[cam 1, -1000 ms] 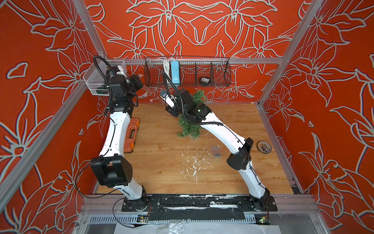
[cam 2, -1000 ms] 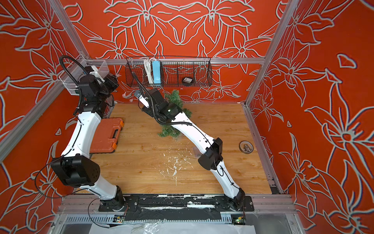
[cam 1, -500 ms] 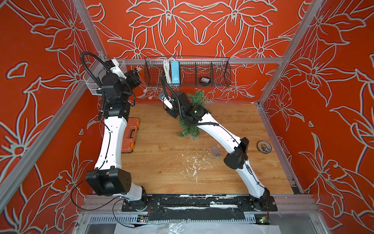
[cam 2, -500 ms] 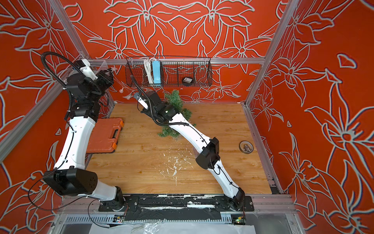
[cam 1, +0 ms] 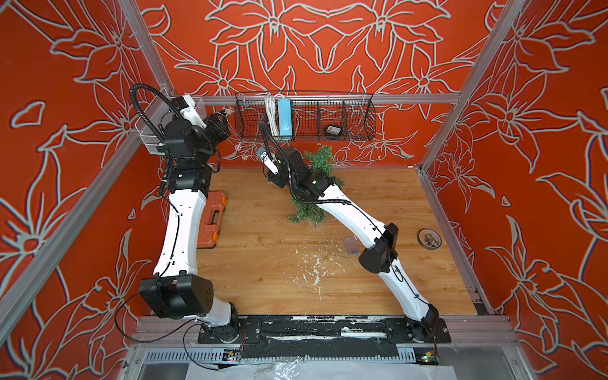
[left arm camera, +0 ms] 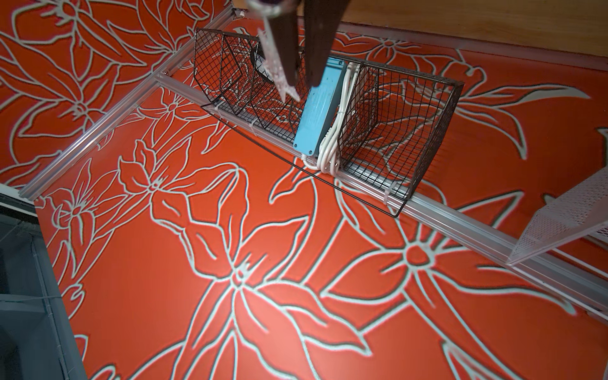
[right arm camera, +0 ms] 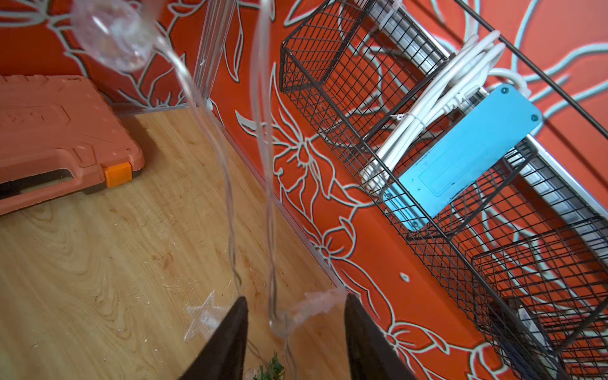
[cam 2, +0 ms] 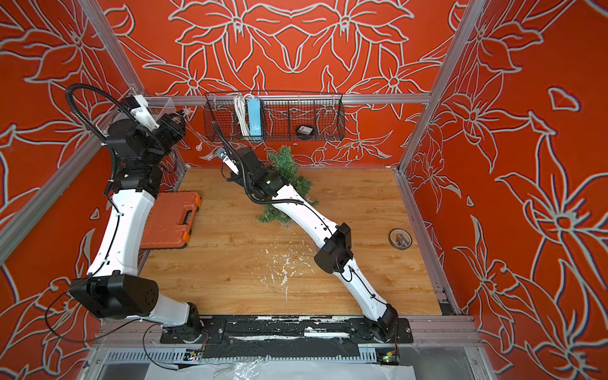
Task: Remove string lights from the small christmas tree
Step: Remove the light string from the Christmas tree.
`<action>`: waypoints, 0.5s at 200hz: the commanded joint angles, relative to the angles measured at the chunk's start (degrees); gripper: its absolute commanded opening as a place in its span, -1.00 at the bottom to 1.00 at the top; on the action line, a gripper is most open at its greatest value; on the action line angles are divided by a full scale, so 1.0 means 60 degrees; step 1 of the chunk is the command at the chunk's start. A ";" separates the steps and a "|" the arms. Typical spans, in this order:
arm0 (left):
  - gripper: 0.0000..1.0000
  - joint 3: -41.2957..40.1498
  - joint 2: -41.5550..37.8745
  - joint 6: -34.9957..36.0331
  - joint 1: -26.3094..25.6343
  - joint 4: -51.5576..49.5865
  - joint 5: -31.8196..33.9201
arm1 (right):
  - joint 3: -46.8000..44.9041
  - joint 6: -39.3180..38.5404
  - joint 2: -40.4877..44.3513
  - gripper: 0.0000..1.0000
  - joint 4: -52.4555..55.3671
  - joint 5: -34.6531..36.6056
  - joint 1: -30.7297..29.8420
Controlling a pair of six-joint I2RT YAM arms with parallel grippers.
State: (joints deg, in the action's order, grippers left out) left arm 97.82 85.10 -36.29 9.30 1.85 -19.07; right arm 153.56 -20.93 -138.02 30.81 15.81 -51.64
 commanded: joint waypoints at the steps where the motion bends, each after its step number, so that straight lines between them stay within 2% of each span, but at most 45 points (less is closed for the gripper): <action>1: -1.00 0.0118 -0.0333 -0.0103 -0.0055 0.0368 -0.0275 | 0.0411 -0.0057 -0.0157 -0.35 -0.0466 -0.0261 0.0102; 42: -1.00 -0.0091 -0.0337 -0.0100 -0.0054 0.0439 -0.0251 | 0.0306 -0.0158 0.0015 -0.99 -0.1075 -0.0446 0.0124; 100: -1.00 -0.0142 -0.0222 -0.0076 -0.0197 0.0513 -0.0321 | 0.0071 -0.0584 0.0266 -1.00 -0.1548 0.0102 0.0284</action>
State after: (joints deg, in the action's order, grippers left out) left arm 96.84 84.71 -36.71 8.91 2.66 -20.12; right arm 153.91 -21.82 -138.08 24.75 14.48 -50.39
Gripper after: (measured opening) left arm 0.047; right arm 0.064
